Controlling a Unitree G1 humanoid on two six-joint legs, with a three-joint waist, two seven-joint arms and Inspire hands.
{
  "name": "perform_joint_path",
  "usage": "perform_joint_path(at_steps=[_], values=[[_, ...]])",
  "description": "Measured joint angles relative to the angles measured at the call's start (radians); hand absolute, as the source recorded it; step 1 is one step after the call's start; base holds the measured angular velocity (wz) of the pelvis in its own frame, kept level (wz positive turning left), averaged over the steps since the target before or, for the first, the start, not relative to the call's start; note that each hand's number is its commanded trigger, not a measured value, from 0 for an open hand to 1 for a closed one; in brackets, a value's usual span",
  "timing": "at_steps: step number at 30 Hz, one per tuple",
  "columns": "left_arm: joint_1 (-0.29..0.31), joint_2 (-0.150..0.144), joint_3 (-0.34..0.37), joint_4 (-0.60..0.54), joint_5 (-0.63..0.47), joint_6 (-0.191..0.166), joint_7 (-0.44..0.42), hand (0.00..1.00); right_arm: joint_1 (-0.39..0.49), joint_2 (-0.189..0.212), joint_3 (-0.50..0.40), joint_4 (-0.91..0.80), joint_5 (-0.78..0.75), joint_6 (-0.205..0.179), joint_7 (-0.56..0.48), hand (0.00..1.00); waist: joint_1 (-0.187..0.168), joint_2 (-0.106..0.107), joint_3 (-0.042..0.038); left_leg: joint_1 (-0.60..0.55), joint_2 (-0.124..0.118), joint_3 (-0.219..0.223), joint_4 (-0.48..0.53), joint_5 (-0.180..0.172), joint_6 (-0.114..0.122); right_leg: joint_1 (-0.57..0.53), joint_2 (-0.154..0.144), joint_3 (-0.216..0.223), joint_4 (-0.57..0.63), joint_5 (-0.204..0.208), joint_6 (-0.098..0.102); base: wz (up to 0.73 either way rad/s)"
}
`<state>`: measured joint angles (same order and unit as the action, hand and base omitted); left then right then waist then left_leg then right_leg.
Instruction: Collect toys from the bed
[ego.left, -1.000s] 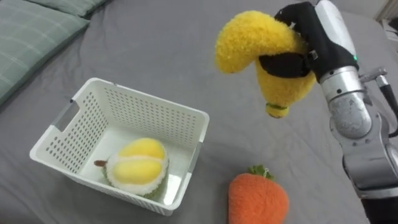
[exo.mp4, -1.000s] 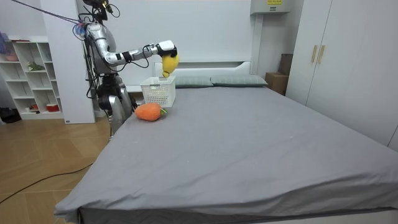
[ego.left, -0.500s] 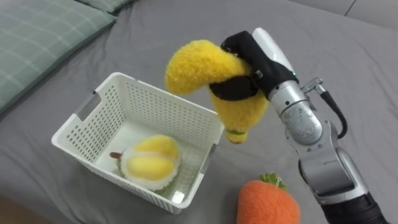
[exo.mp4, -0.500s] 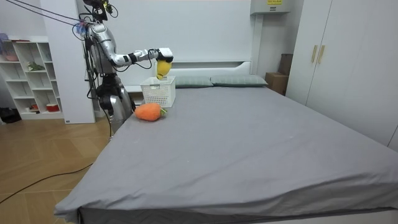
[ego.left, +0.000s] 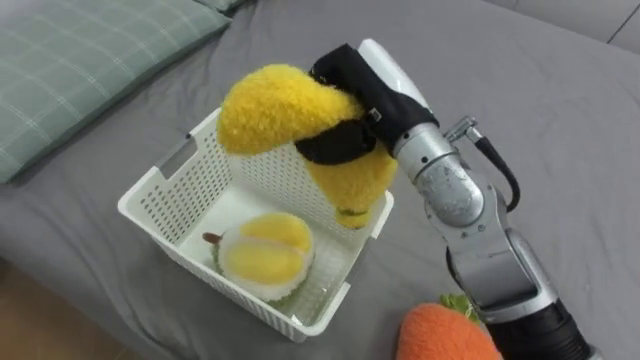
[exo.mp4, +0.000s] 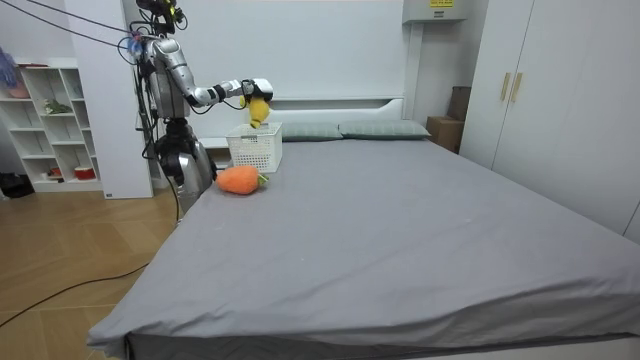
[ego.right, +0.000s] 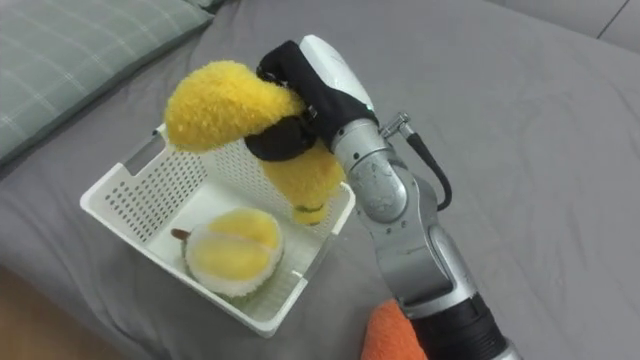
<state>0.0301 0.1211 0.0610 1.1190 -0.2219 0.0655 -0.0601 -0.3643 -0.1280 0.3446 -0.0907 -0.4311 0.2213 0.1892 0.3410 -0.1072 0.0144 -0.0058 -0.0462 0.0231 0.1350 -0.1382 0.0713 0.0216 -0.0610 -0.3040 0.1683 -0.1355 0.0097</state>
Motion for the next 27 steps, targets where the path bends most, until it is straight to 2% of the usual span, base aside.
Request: perform_joint_path(at_steps=[4,8,12,16,27], values=[[-0.005,0.0,0.006,-0.001,0.0,0.005,-0.001,0.0,0.0,0.004,0.031,0.0,0.003,0.015,0.011,0.0,0.022,-0.009,0.0025,0.0,-0.001,-0.002,0.0,0.0,0.0,0.0,-0.001,-0.002,0.0,0.0,0.0,0.0],[-0.007,0.001,0.016,-0.001,0.0,0.019,-0.001,0.0,0.0,0.005,0.037,0.0,0.035,0.022,0.015,0.0,0.024,-0.015,0.0032,-0.002,-0.002,-0.005,0.0,0.0,0.001,0.0,-0.003,-0.007,0.0,0.0,0.0,0.01],[-0.008,0.003,0.015,-0.001,0.0,0.019,-0.001,0.0,0.0,0.004,0.036,0.0,0.037,0.022,0.015,0.0,0.021,-0.014,0.0035,-0.002,-0.003,-0.004,0.0,0.0,0.001,0.0,-0.003,-0.006,0.0,0.0,0.001,0.0],[-0.009,0.003,0.016,0.001,0.001,0.019,-0.001,0.0,0.0,0.004,0.036,0.0,0.037,0.021,0.015,0.0,0.022,-0.009,0.0073,-0.002,-0.002,-0.004,0.0,0.0,0.001,-0.001,-0.003,-0.005,0.0,-0.001,0.001,0.0],[-0.013,0.003,0.017,-0.001,0.03,0.019,0.004,0.0,0.0,-0.001,0.035,0.0,0.036,0.02,0.009,0.0,0.02,-0.009,0.0065,-0.003,-0.002,-0.002,0.0,0.0,0.001,-0.003,-0.002,0.0,0.0,-0.001,0.001,0.0]])
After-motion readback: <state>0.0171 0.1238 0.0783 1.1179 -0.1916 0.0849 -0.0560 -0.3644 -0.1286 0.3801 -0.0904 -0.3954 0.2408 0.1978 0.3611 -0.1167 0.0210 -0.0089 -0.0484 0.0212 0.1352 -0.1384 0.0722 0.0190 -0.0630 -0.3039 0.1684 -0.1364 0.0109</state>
